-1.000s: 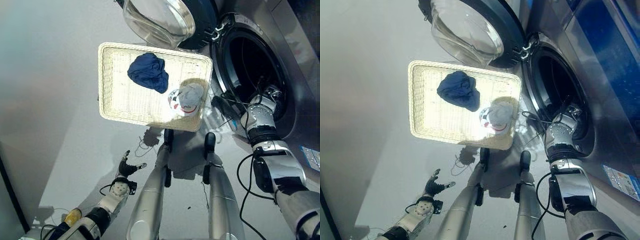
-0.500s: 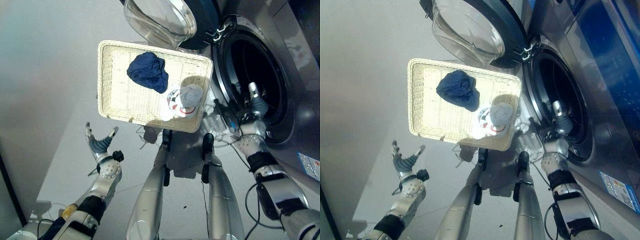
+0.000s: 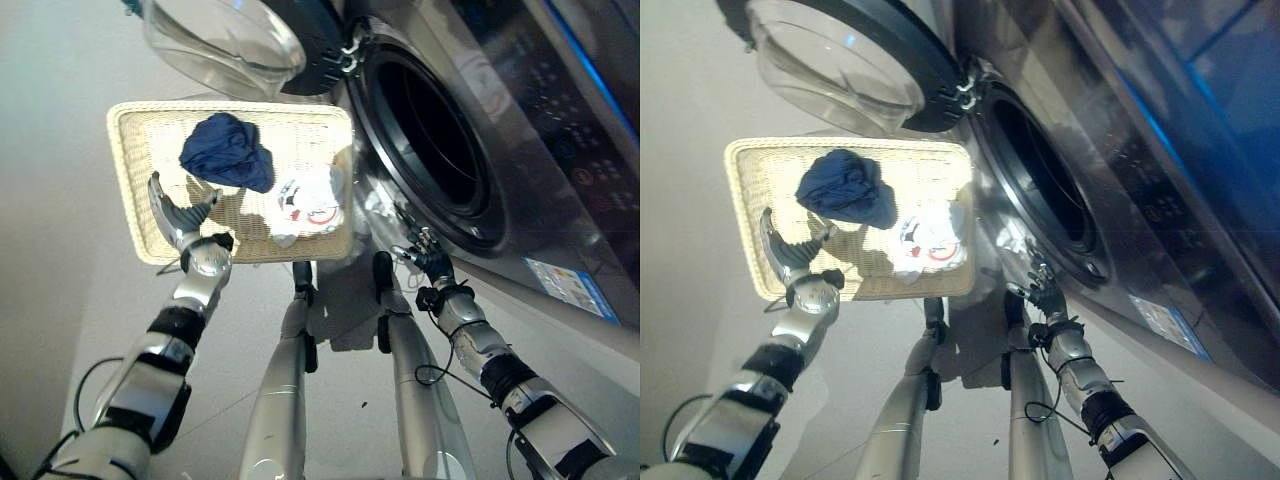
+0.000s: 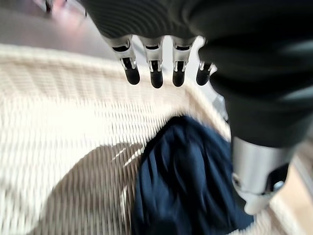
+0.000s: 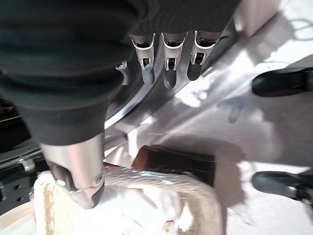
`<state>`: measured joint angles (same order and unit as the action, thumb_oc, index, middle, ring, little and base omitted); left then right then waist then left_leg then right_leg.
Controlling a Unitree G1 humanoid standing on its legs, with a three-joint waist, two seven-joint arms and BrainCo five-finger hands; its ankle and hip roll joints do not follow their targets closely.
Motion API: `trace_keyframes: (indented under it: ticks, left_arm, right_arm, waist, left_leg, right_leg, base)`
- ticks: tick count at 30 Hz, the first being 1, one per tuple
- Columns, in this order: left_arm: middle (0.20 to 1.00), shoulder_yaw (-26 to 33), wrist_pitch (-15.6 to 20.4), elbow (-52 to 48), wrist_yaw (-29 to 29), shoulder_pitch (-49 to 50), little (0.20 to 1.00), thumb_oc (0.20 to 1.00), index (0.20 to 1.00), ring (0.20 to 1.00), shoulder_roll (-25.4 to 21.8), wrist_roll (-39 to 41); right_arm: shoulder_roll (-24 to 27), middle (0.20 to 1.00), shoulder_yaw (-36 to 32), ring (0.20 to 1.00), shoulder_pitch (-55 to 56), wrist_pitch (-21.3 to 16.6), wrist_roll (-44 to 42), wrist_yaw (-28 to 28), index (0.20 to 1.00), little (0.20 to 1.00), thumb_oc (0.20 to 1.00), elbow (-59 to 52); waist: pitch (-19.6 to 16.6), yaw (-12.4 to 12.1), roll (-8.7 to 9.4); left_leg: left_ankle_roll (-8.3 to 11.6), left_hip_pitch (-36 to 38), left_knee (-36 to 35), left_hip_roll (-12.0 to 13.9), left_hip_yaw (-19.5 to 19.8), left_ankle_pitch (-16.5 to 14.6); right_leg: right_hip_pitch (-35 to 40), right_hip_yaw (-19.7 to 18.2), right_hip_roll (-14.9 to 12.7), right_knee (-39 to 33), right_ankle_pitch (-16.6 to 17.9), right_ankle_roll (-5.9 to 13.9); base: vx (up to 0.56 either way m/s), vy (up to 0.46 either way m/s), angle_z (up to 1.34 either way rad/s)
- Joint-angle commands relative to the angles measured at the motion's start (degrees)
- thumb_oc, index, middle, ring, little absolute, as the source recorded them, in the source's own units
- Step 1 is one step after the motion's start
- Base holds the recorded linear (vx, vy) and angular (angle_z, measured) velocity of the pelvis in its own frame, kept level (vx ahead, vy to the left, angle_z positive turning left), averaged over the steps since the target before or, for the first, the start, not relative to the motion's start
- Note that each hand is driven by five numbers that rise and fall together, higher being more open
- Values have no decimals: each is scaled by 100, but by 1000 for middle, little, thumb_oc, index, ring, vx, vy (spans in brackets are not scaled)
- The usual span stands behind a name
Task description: Put the clothes into the washing machine.
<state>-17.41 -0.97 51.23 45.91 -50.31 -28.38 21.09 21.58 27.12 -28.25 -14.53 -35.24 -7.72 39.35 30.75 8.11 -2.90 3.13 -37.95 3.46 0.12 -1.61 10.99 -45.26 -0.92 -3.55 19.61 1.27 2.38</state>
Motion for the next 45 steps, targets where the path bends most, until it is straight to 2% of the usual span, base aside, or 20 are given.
trace_keyframes:
  ticks: [1,3,4,7,13,17,18,19,20,25,28,29,30,32,36,43,44,45]
  left_arm:
    - [1000,-28,-392,597,-325,-201,1000,1000,1000,1000,-499,367]
    - [1000,-42,-458,668,-341,-266,1000,1000,1000,1000,-526,443]
    - [1000,-119,-552,1215,-456,-619,1000,1000,1000,1000,-711,608]
    - [1000,-137,-584,1597,-374,-912,1000,1000,1000,1000,-835,769]
    - [1000,-14,-549,1939,512,-1488,1000,1000,1000,1000,-1069,885]
    - [1000,-34,-570,1722,941,-1646,1000,1000,1000,1000,-1084,771]
    - [715,-42,-459,1682,1016,-1721,715,715,715,715,-1092,756]
    - [395,-39,-336,1657,1108,-1774,395,395,395,395,-1091,763]
    - [200,-44,-228,1611,1188,-1822,200,200,200,200,-1089,790]
    - [200,13,264,1358,1430,-1882,200,200,200,200,-989,912]
    - [200,190,842,1119,1725,-1789,200,200,200,200,-908,1111]
    - [200,212,926,1100,1753,-1772,200,200,200,200,-902,1129]
    - [200,334,1209,903,1811,-1636,200,200,200,200,-865,1082]
    - [200,370,1262,797,1829,-1559,200,200,200,200,-847,994]
    - [200,463,1376,-28,1781,-988,200,200,200,200,-812,612]
    - [200,895,1691,-1300,1540,200,200,200,200,200,-776,151]
    - [200,927,1731,-1360,1517,274,200,200,200,200,-758,110]
    - [200,1032,1782,-1671,1353,553,200,200,200,200,-677,-65]
  right_arm:
    - [55,1000,219,1000,152,57,213,184,1000,1000,1000,-580]
    - [59,1000,238,1000,149,73,222,190,1000,1000,1000,-604]
    - [116,1000,375,1000,272,73,206,208,1000,1000,1000,-796]
    - [139,1000,443,1000,359,0,132,203,1000,1000,1000,-942]
    - [138,1000,478,1000,563,-145,115,126,1000,1000,1000,-1197]
    - [161,1000,444,1000,673,-169,18,113,1000,1000,1000,-1293]
    - [156,1000,435,1000,708,-182,-21,106,1000,1000,1000,-1315]
    - [150,1000,443,1000,730,-196,-39,107,1000,1000,1000,-1320]
    - [137,1000,447,1000,746,-207,-54,120,1000,1000,1000,-1304]
    - [59,1000,460,1000,814,-250,-38,278,1000,1000,1000,-1229]
    - [-1,1000,500,1000,829,-265,32,332,1000,1000,1000,-1238]
    - [-6,1000,502,1000,830,-275,40,342,1000,1000,1000,-1231]
    - [-48,1000,498,1000,848,-284,75,349,1000,1000,1000,-1265]
    - [-63,1000,497,1000,863,-280,91,340,1000,1000,1000,-1293]
    - [-130,1000,425,1000,934,-234,210,232,1000,1000,1000,-1468]
    - [-292,1000,138,1000,982,-218,520,83,1000,1000,1000,-1682]
    - [-296,1000,128,1000,993,-233,562,85,1000,1000,1000,-1700]
    - [-330,1000,77,1000,971,-203,740,37,1000,1000,1000,-1795]
  waist:
    - [-96,52,356]
    - [-96,84,368]
    - [-96,248,456]
    - [-96,380,548]
    - [-96,610,720]
    - [-96,686,774]
    - [-96,723,800]
    - [-96,747,825]
    - [-96,763,842]
    - [-96,777,884]
    - [-96,719,906]
    - [-96,713,908]
    - [-96,666,911]
    - [-96,643,906]
    - [-96,414,810]
    - [-96,-92,553]
    - [-96,-106,536]
    - [-96,-238,475]
  left_leg:
    - [45,-317,1143,-344,-261,-631]
    - [47,-335,1165,-344,-284,-641]
    - [50,-399,1404,-316,-437,-847]
    - [45,-512,1592,-281,-546,-982]
    - [18,-903,1962,-237,-644,-1252]
    - [0,-1049,2078,-221,-688,-1361]
    - [-10,-1105,2144,-218,-707,-1418]
    - [-17,-1138,2173,-215,-714,-1451]
    - [-23,-1166,2200,-212,-721,-1478]
    - [-52,-1152,2212,-238,-689,-1543]
    - [-84,-991,2150,-298,-582,-1557]
    - [-85,-970,2141,-304,-569,-1556]
    - [-90,-860,2093,-328,-505,-1549]
    - [-94,-814,2069,-339,-488,-1539]
    - [-118,-511,1781,-408,-341,-1390]
    - [-156,-44,1207,-504,-31,-1055]
    - [-156,-13,1175,-508,-9,-1037]
    - [-154,124,1027,-501,83,-958]
  right_leg:
    - [130,229,240,-861,625,27]
    - [107,217,235,-869,638,28]
    - [7,143,214,-891,651,39]
    - [-148,69,210,-886,686,41]
    - [-636,-119,222,-828,752,49]
    - [-813,-172,230,-805,788,61]
    - [-875,-195,227,-797,809,69]
    - [-906,-205,229,-799,819,71]
    - [-941,-216,236,-789,829,74]
    - [-933,-270,279,-763,826,81]
    - [-788,-317,332,-757,793,67]
    - [-768,-319,335,-758,790,66]
    - [-667,-327,347,-752,778,62]
    - [-626,-324,354,-748,776,60]
    - [-322,-267,396,-749,717,35]
    - [214,15,327,-746,555,-7]
    - [252,37,322,-746,540,-9]
    - [409,115,316,-745,478,-15]
  base:
    - [7,86,-11]
    - [12,94,-10]
    - [19,127,-10]
    - [7,121,-15]
    - [2,89,-8]
    - [2,50,0]
    - [-1,45,0]
    - [-2,40,-1]
    - [-2,33,-1]
    - [0,6,0]
    - [0,0,0]
    - [-32,-15,3]
    - [-25,-17,3]
    - [-18,-33,1]
    - [-41,-85,2]
    - [-48,-105,10]
    - [-70,-126,28]
    - [-28,-106,27]
